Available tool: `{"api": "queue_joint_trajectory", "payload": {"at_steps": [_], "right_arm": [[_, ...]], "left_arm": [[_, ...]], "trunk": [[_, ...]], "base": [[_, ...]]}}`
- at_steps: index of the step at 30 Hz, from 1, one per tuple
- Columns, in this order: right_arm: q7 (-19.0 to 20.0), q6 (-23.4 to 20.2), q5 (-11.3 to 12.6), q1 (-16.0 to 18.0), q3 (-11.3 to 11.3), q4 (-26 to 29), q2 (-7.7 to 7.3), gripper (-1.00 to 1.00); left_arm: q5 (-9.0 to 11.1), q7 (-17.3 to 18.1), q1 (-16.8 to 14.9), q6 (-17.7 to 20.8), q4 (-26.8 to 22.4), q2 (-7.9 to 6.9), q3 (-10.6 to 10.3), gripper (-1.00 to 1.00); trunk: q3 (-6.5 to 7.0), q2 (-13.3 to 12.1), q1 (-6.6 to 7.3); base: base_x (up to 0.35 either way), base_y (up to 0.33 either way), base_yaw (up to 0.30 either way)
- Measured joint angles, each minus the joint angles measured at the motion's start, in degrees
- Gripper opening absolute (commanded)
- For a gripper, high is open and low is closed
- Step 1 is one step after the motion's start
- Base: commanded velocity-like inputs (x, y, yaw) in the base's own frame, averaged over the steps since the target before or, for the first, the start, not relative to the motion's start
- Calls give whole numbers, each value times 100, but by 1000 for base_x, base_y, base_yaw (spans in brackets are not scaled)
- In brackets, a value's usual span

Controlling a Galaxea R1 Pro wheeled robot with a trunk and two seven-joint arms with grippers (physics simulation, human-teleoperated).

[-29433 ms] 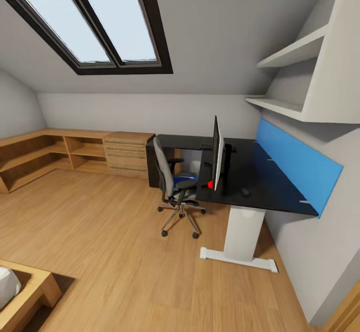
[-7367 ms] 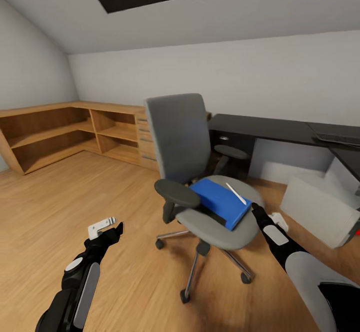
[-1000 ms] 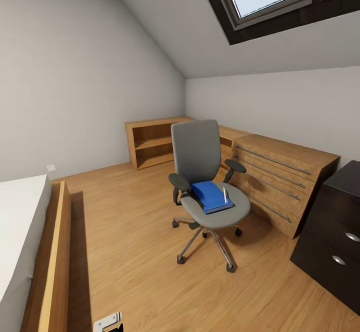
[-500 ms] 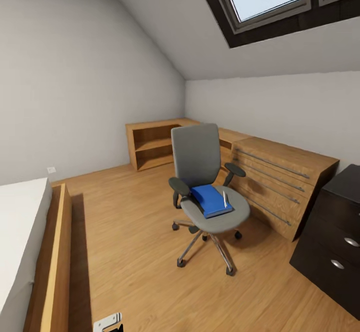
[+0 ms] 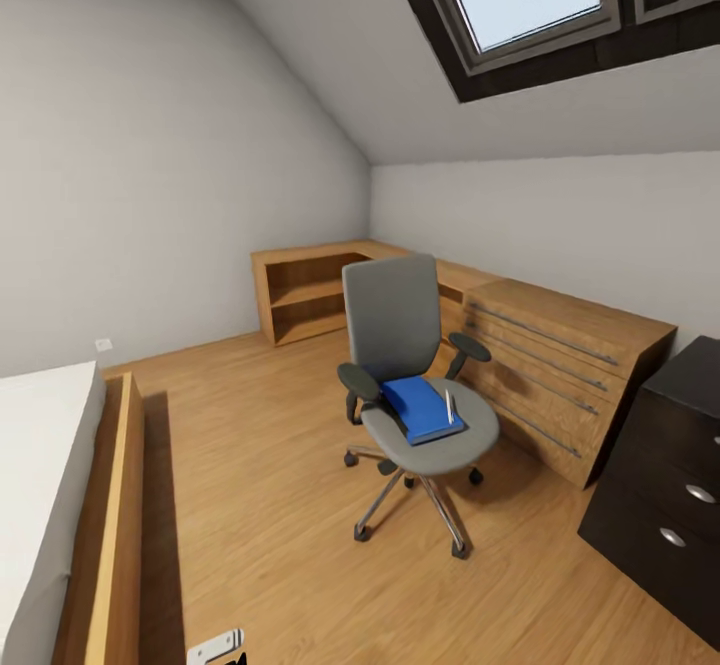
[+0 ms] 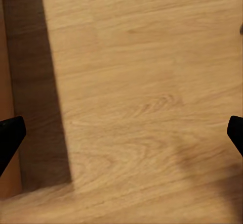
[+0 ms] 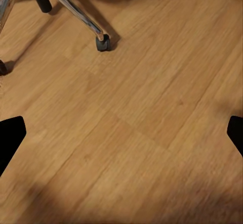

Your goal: In the bedroom, organize the workspace by keeping the computer under the desk, ensuring the monitor is on the desk, placing the keyboard on the desk next to the monitor, placing the mouse on the desk next to the keyboard, moving the folder from the swivel chair onto the desk next to the mouse, stacking the notebook on top of the folder with the pen on top of the notebook, and positioning the swivel chair next to the desk.

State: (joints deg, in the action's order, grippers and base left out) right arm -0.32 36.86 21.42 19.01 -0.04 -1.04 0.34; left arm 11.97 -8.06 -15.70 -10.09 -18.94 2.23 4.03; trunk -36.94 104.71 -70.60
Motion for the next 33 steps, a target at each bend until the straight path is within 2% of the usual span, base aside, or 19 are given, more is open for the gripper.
{"api": "queue_joint_trajectory", "payload": {"at_steps": [33], "right_arm": [[0,0,2,0,-2,1,0,100]], "left_arm": [[-20,0,0,13,157,1,-32,100]], "trunk": [[593,-1324,725]], "base": [[0,0,0]]}}
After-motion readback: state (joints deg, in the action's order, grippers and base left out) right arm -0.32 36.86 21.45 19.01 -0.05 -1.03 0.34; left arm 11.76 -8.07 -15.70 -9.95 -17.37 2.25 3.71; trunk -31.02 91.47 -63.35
